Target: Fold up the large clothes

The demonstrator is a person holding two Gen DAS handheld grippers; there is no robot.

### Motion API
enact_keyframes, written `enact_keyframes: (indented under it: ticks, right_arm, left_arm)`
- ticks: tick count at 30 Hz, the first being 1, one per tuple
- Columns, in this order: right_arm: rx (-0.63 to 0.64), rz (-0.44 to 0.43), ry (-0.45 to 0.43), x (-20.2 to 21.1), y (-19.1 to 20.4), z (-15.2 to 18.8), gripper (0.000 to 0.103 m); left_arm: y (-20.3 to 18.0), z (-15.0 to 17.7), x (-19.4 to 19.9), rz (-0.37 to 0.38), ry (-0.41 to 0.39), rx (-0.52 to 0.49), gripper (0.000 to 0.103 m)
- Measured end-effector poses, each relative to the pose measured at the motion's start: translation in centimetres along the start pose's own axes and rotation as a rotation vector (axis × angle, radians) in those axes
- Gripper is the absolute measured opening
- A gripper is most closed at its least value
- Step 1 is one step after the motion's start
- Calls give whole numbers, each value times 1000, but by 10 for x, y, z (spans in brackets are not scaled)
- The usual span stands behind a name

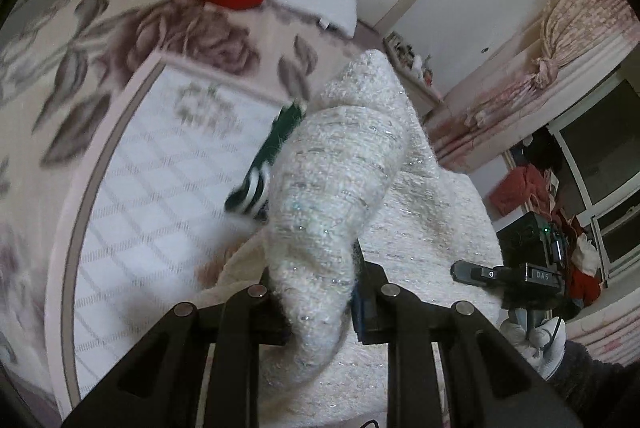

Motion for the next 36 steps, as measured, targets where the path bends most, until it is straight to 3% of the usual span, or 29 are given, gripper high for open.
enact_keyframes:
  ticks: [7, 10, 12, 15, 17, 19, 23, 25, 27, 29, 30, 31, 32, 33, 34, 35, 36]
  right_arm:
    - [77, -36, -37, 24, 36, -104, 48]
    - [95, -49, -35, 31, 24, -158, 48]
    - [82, -50, -32, 29, -2, -194, 48]
    - [53, -16, -13, 12, -60, -243, 48]
    - [20, 40, 5, 6, -112, -274, 47]
    - [-9, 80, 33, 4, -153, -292, 48]
    - [7, 65, 62, 10, -182, -306, 51]
    - [5, 90, 68, 11, -193, -307, 60]
    - [37, 184, 72, 13, -188, -306, 80]
    - [77, 328, 51, 23, -182, -305, 87]
    - [98, 382, 31, 27, -174, -304, 88]
    - [121, 452, -8, 37, -167, -304, 90]
    - [158, 552, -41, 46, -161, -301, 96]
    - [198, 646, -74, 52, -155, -297, 102]
    - [251, 771, -121, 62, -146, -292, 103]
    - [286, 861, -155, 70, -138, -285, 103]
    - [299, 914, -171, 72, -130, -277, 103]
  left_arm:
    - [-31, -88, -34, 21, -53, -11, 18]
    - [-32, -116, -79, 36, -52, -14, 18]
    - [-23, -127, -129, 43, -36, -8, 18]
    - [-9, -129, -201, 49, 23, 12, 18]
    - [6, -120, -258, 44, 103, 36, 19]
    - [15, -109, -297, 32, 153, 36, 20]
    - [31, -94, -325, 6, 211, 46, 42]
    - [37, -89, -326, 8, 233, 83, 46]
    - [33, -88, -319, -11, 248, 100, 48]
    - [27, -89, -306, -71, 239, 70, 52]
    - [23, -91, -300, -108, 215, 41, 59]
    - [17, -94, -288, -168, 172, -10, 72]
    - [13, -95, -279, -202, 141, -42, 80]
    - [9, -96, -271, -231, 114, -68, 97]
    - [5, -95, -262, -259, 84, -88, 103]
    - [-1, -94, -253, -280, 65, -107, 103]
    - [-5, -92, -247, -298, 66, -121, 103]
Point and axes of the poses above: each gripper's, at about its wrist camera, not at the fingertips, and x roughly against the way its jaws point, y to its left, z to its underside, the point moved 7 cm from there along -x, roughly the way its jaws point, and after that the axes turned 4 degrees about -y, right-handed, at the moved point
